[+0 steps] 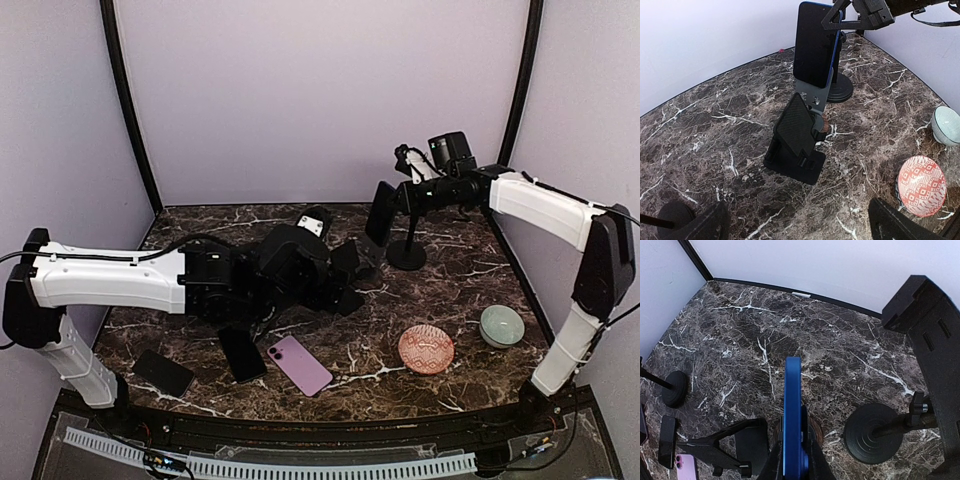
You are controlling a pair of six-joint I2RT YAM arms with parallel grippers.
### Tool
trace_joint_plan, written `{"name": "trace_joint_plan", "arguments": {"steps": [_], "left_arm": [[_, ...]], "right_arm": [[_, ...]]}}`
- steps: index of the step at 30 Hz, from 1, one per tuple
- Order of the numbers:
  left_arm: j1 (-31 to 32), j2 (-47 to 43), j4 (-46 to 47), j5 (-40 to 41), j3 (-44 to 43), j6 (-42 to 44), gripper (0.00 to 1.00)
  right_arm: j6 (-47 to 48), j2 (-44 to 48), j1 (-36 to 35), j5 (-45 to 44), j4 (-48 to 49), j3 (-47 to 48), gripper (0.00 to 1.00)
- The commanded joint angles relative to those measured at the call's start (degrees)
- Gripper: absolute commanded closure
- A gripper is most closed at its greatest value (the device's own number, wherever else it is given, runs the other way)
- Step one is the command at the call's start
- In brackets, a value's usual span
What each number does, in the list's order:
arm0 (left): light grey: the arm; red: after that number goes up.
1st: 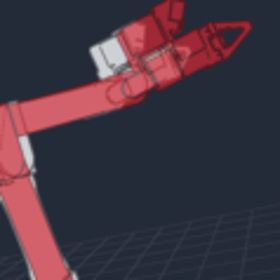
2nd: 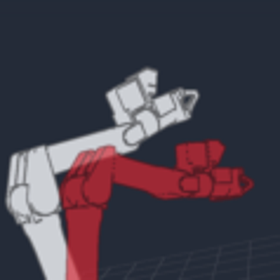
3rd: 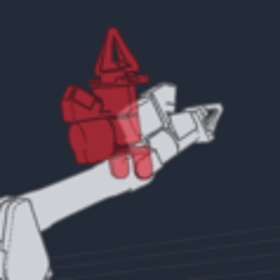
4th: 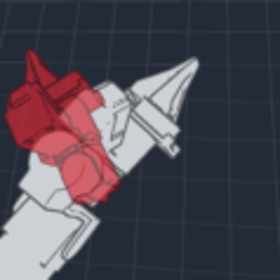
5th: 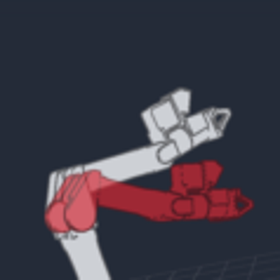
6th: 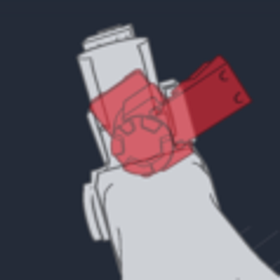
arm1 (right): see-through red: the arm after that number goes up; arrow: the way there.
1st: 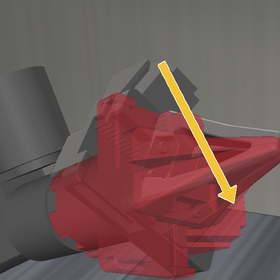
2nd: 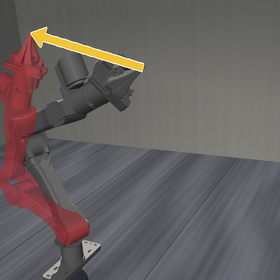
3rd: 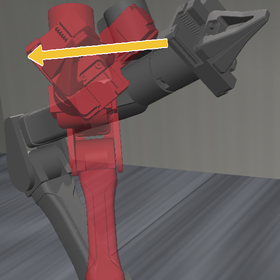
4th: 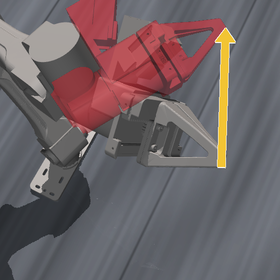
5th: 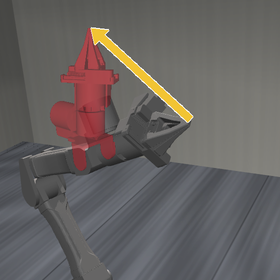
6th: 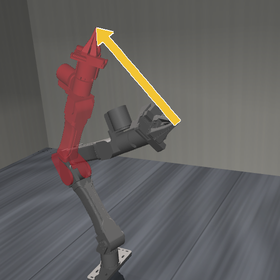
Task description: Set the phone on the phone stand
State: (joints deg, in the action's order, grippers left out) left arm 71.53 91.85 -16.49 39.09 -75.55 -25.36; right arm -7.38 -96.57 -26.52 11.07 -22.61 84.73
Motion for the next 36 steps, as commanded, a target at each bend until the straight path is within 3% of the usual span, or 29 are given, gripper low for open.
{"name": "trace_joint_plan", "arguments": {"steps": [1,36], "left_arm": [[0.18,-2.51,-1.1,0.97,1.28,-1.0,0.01],[0.19,-0.69,-1.92,-0.13,0.55,-0.67,0.01]], "right_arm": [[-0.75,0.02,-0.37,-1.02,4.88,0.14,1.0],[0.05,-3.8,-0.81,2.62,2.65,-1.92,1.0]]}}
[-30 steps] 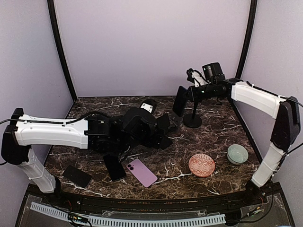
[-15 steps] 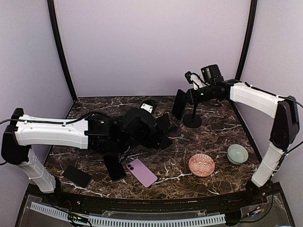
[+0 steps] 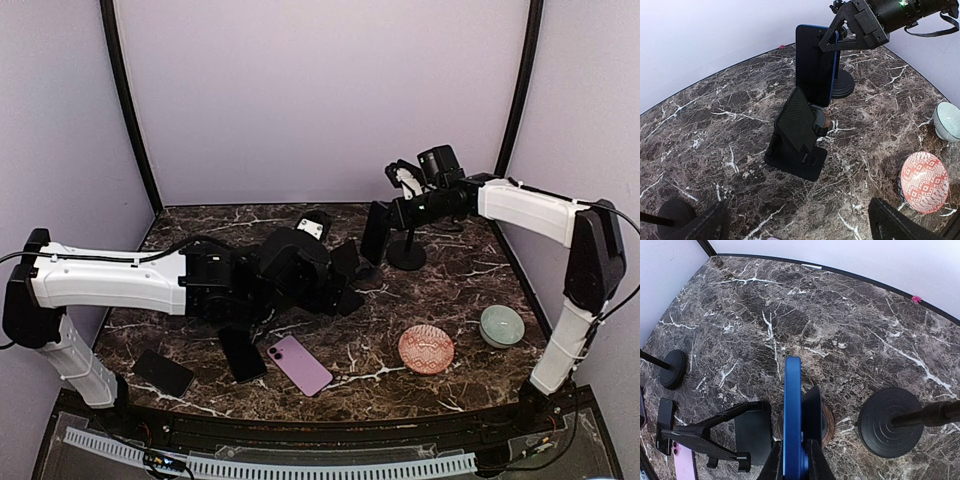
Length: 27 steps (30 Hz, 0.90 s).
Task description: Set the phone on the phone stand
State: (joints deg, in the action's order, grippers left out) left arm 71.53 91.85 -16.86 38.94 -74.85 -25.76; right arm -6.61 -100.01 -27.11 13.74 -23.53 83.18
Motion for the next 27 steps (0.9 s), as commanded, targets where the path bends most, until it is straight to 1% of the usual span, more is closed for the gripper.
{"name": "trace_joint_plan", "arguments": {"steps": [1,2,11,15,17,23,27], "left_arm": [[0.19,-0.59,-1.68,-0.04,-0.28,-0.26,0.01],[0.19,-0.47,-1.88,-0.02,-0.53,-0.1,0.01],[0.19,0.62,-2.57,-0.97,-1.56,-0.28,0.01],[0.15,1.03,-2.9,-1.21,-2.14,-0.17,0.01],[0.19,1.2,-3.0,-1.37,-2.39,-0.08,0.01],[0.19,1.81,-3.26,-1.94,-2.98,0.01,0.01],[0.18,2.02,-3.44,-2.27,-3.03,-0.09,0.01]], "right_arm": [[-0.69,-0.46,-0.22,0.02,3.61,-0.38,1.0],[-0.68,-0.6,-0.22,0.06,3.53,-0.38,1.0],[-0.95,0.16,-0.21,0.23,2.97,-0.43,0.75],[-0.86,0.66,-0.22,-0.15,2.96,-0.3,0.69],[-0.73,0.69,-0.21,-0.2,2.97,-0.3,0.65],[-0.39,1.02,-0.22,-0.51,2.68,-0.15,0.36],[0.06,1.86,-0.22,-0.43,1.82,0.89,0.31]]}}
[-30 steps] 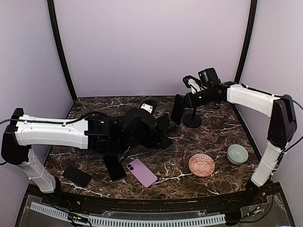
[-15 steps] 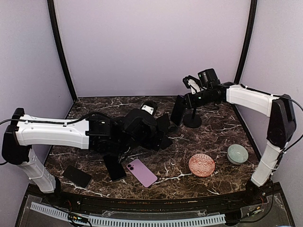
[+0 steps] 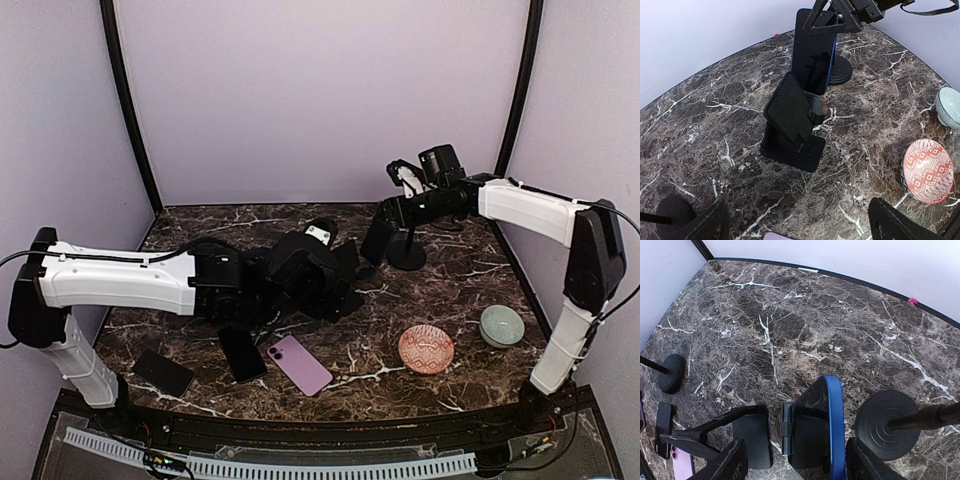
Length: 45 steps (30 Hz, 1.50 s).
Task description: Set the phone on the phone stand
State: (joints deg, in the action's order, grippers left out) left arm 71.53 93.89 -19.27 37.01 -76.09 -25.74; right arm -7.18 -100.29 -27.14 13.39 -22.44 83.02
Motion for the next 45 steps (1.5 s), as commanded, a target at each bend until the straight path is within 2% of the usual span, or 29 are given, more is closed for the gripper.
{"name": "trace_joint_plan", "arguments": {"steps": [1,9,12,14,16,18,21,24,29,36,39,41,45], "left_arm": [[0.19,0.04,-1.04,-0.37,-1.89,-0.1,0.01],[0.18,0.03,-2.02,-0.22,-3.16,1.97,0.01],[0.12,0.43,-3.8,1.1,-4.78,3.96,0.01],[0.1,0.99,-8.18,4.72,-7.05,4.05,0.01],[-0.49,1.42,-12.79,5.04,-9.22,4.25,0.01],[-1.89,1.59,-17.25,1.2,-11.06,4.8,0.01],[-3.24,1.36,-22.68,-3.98,-12.58,4.72,0.01],[-3.41,0.68,-27.59,-5.35,-13.15,4.45,0.01],[-3.74,-2.14,-34.46,-3.2,-11.32,-2.4,0.01],[-4.58,-9.05,-39.03,-2.33,-9.3,-10.66,0.01],[-5.49,-13.56,-35.44,-3.6,-8.44,-10.79,0.01],[-6.17,-16.22,-33.78,-3.08,-7.51,-11.97,0.01],[-7.74,-20.5,-28.71,0.17,-4.84,-17.88,0.02]], "right_arm": [[0.76,2.57,-0.2,-0.13,0.4,1.41,0.31],[6.73,8.43,1.05,-5.79,-4.89,5.65,0.24],[10.28,13.52,2.27,-4.26,-7.37,5.75,0.25],[13.23,15.7,2.77,-0.96,-10.45,5.4,0.25],[16.93,18.45,2.88,6.22,-12.53,3.52,0.28],[21.02,21.97,1.96,11.32,-13.22,-0.72,0.35],[23.36,26.03,-2.73,11.06,-11.55,-8.34,0.37],[25.72,26.62,-7.95,15.09,-12.12,-14.15,0.37],[28.87,24.27,-17.97,16.53,-11.46,-19.26,0.37],[27.22,17.1,-29.92,5.27,-5.58,-19.42,0.24],[26.23,12.71,-34.72,1.24,-4.78,-17.46,0.14],[25.11,8.75,-38.15,-2.27,-5.04,-14.52,0.12],[22.9,-2.67,-44.04,-10.47,-10.61,-4.87,0.03]]}}
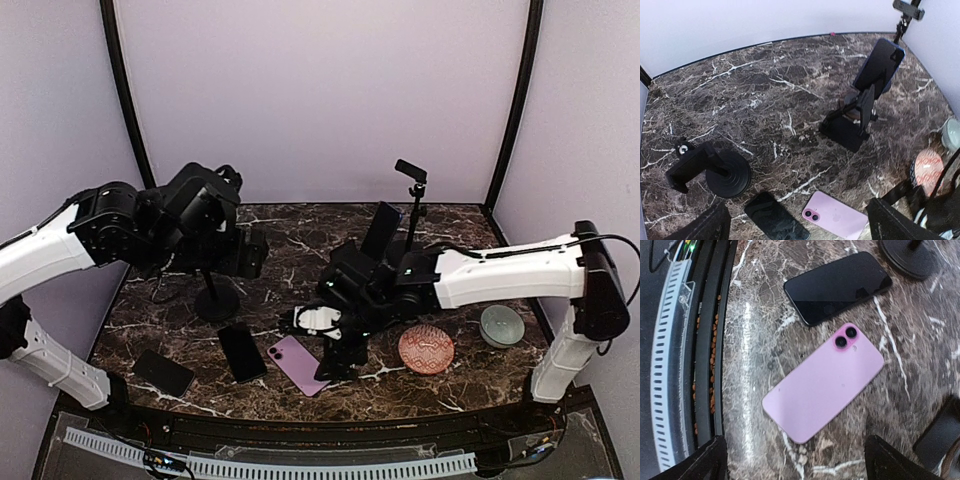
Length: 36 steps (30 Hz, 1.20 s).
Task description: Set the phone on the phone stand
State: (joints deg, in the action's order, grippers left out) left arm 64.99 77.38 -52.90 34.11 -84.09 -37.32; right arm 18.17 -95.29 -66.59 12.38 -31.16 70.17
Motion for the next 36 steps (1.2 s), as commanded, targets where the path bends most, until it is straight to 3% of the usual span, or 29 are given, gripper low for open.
{"name": "trace_joint_plan", "arguments": {"steps": [1,4,12,22,28,36], "left_arm": [[-1.34,-5.06,7.93,3.19,4.56,-5.84,0.03],[-1.71,-6.53,15.01,3.2,7.51,-2.88,0.05],[-1.8,-7.41,21.2,3.09,10.56,-0.68,0.05],[-1.87,-10.79,25.01,4.58,16.39,0.65,0.05],[-1.85,-11.88,25.7,5.22,16.08,3.99,0.05],[-1.98,-10.86,26.26,4.5,15.25,8.48,0.03]], "right_arm": [[-3.06,-10.02,-5.57,-11.27,-2.83,9.67,0.01],[-4.56,-15.49,-7.05,-14.08,-4.92,13.48,0.0],[-6.84,-22.74,-7.89,-20.37,-6.83,17.49,0.0],[-8.3,-25.07,-7.55,-29.4,-5.89,16.42,0.0],[-8.56,-20.96,-2.39,-26.44,-5.2,11.55,0.0],[-4.42,-23.21,-0.03,-9.12,-11.82,18.11,0.0]]}}
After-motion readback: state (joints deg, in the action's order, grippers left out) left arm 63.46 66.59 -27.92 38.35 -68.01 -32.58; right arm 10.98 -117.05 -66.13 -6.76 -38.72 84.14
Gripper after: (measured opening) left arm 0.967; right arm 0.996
